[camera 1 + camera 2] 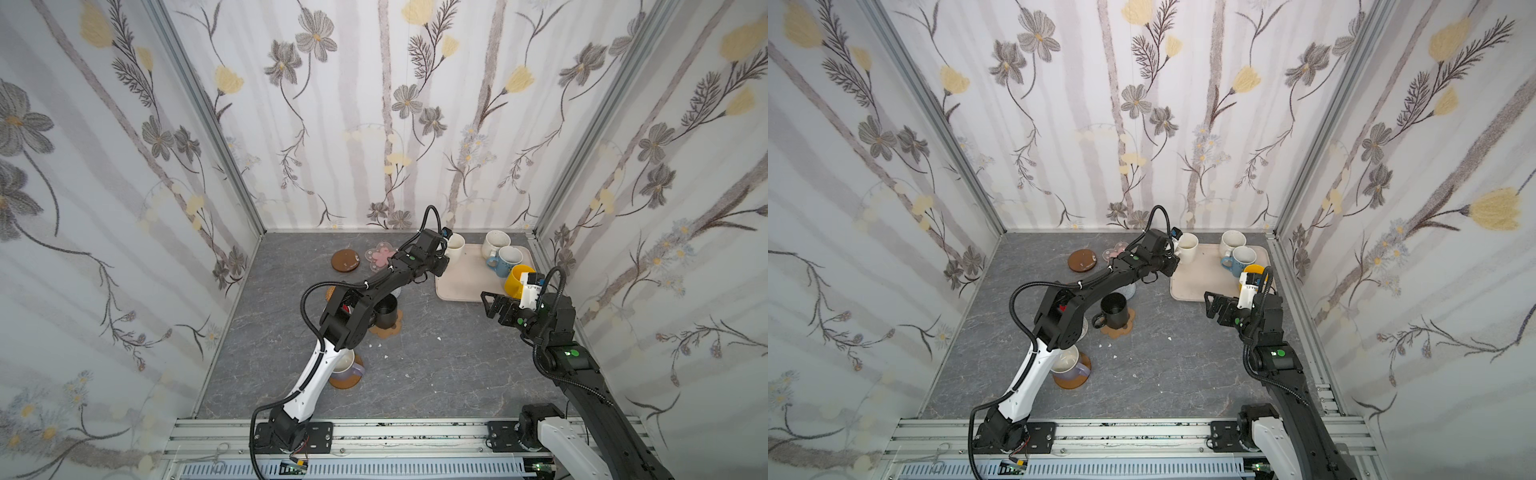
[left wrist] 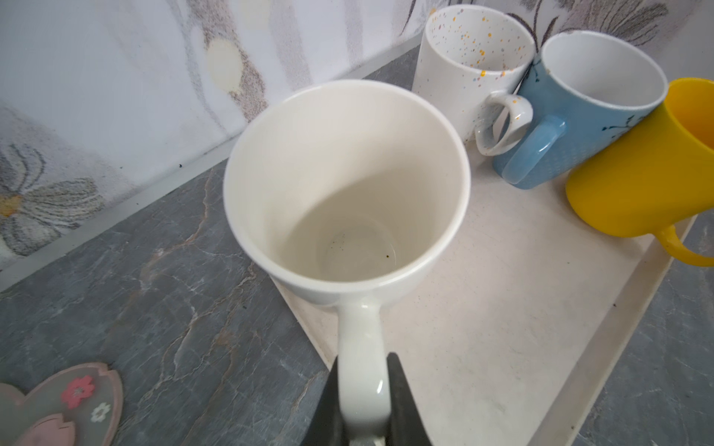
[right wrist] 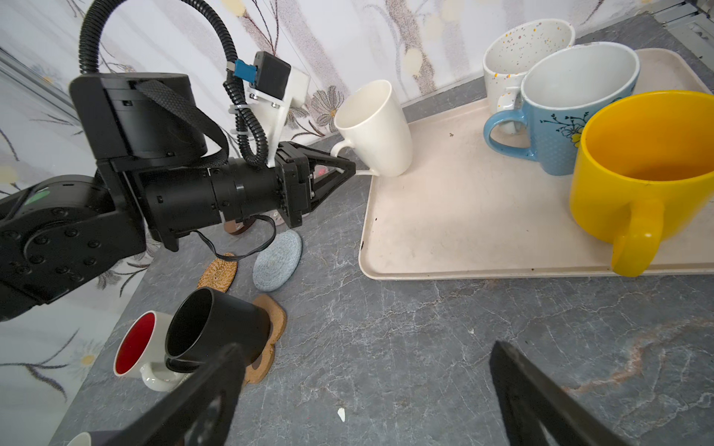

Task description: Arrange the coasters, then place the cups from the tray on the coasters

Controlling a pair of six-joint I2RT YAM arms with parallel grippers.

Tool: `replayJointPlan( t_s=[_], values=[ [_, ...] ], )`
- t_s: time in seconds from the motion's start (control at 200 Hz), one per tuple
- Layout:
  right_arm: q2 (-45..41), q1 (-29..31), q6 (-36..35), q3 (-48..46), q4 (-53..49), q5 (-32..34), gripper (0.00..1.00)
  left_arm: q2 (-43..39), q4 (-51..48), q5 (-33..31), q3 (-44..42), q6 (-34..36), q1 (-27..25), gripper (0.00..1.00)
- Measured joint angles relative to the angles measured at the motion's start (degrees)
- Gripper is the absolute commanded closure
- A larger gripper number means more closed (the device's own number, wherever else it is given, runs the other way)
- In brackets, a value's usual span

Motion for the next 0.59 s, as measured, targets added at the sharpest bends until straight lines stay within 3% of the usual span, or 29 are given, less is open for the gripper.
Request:
replayJointPlan(
  t_s=[0.34,0.595],
  values=[
    [0.9,0.0,1.4,-0.2,4.3,-3.0,0.00,-10.6,0.4,-1.8,-9.7,1.4,0.7,1.00],
    [2.1,0.0,2.6,-0.4,7.4,-5.7,0.00,-19.0,1.7,-3.3,-22.0,0.0,3.0,1.00]
  ],
)
